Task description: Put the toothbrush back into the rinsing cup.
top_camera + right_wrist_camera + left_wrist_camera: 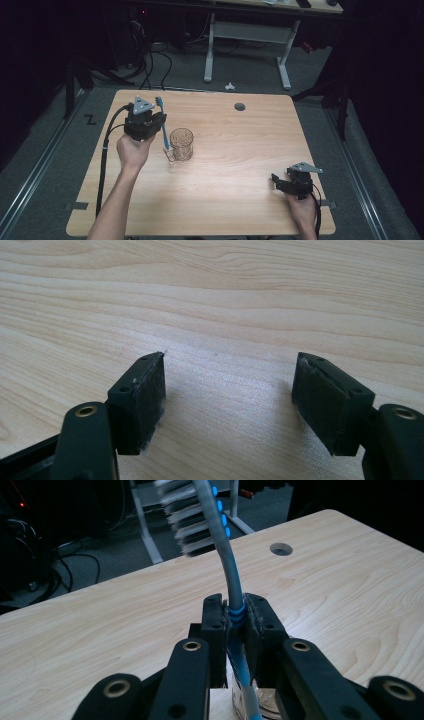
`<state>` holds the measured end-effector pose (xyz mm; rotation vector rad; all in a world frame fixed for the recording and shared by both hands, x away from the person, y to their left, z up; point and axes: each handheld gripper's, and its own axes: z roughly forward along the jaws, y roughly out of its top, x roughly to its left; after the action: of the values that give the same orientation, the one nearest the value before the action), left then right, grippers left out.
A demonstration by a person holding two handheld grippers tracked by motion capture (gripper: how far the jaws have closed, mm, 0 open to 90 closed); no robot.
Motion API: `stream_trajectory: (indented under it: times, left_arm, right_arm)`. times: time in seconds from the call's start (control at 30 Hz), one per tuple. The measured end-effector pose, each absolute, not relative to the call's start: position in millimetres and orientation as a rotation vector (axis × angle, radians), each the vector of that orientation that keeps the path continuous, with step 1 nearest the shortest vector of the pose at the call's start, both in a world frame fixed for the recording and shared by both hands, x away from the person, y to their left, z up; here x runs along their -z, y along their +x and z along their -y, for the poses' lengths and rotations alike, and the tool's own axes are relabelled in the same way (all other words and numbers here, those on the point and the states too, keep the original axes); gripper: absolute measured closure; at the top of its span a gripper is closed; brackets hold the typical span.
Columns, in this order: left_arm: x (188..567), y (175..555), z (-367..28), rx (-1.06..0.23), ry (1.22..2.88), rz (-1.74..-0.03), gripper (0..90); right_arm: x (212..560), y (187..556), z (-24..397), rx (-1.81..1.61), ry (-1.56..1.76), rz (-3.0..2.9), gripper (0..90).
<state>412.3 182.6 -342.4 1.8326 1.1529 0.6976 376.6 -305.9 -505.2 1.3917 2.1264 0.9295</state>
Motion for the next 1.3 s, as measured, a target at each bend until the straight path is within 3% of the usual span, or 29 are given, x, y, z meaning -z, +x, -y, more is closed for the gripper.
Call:
stream_trajectory:
  times: [1.3]
  left_arm:
    - [360.9, 403.2, -178.5, -0.682, 1.933, -1.111, 79.3]
  right_arm:
    - [505.2, 376.5, 305.7, -0.928, 1.392, -2.125, 29.9]
